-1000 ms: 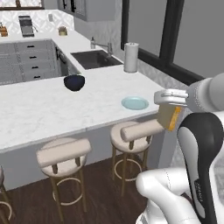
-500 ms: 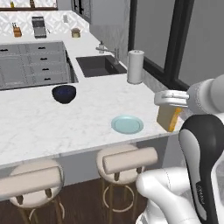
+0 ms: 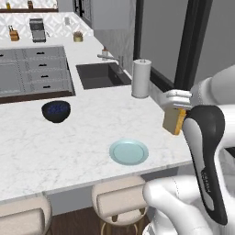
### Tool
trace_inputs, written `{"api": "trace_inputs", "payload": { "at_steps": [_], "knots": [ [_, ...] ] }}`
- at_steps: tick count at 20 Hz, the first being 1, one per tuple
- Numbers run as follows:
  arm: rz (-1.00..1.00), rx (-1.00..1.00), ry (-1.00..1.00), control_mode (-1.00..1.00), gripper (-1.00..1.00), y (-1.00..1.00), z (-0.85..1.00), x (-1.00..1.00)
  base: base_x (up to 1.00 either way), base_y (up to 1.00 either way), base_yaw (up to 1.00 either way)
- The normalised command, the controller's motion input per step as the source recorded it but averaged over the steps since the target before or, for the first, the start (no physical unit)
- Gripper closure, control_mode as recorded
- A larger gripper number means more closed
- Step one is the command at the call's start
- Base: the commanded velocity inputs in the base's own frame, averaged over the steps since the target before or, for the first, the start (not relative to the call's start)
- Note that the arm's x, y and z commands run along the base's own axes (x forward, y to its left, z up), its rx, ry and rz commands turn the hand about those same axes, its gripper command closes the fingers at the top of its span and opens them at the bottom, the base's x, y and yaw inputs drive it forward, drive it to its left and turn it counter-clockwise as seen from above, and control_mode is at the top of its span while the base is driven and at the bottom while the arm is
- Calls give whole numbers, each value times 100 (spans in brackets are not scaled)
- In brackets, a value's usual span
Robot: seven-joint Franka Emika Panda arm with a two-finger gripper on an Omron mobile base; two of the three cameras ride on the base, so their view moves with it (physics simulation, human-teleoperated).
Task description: Start the toaster. Once the lever pops up, take the bread to the plate on the dining counter.
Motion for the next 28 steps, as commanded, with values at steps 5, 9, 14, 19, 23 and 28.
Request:
{"api": "trace_inputs", "payload": {
  "at_steps": [5,9,14,19,23,28],
  "knots": [
    [0,-8,10,-100,100,0,-69,66,0,0,0],
    [0,-15,9,-100,100,16,-79,56,0,0,0],
    [0,-16,2,-100,100,33,-63,51,0,0,0],
    [0,-11,2,-100,100,31,-50,61,0,0,0],
    [0,-15,1,-100,100,27,-52,42,0,0,0],
    [-4,-15,0,-100,100,9,-47,11,0,0,0]
  ]
}}
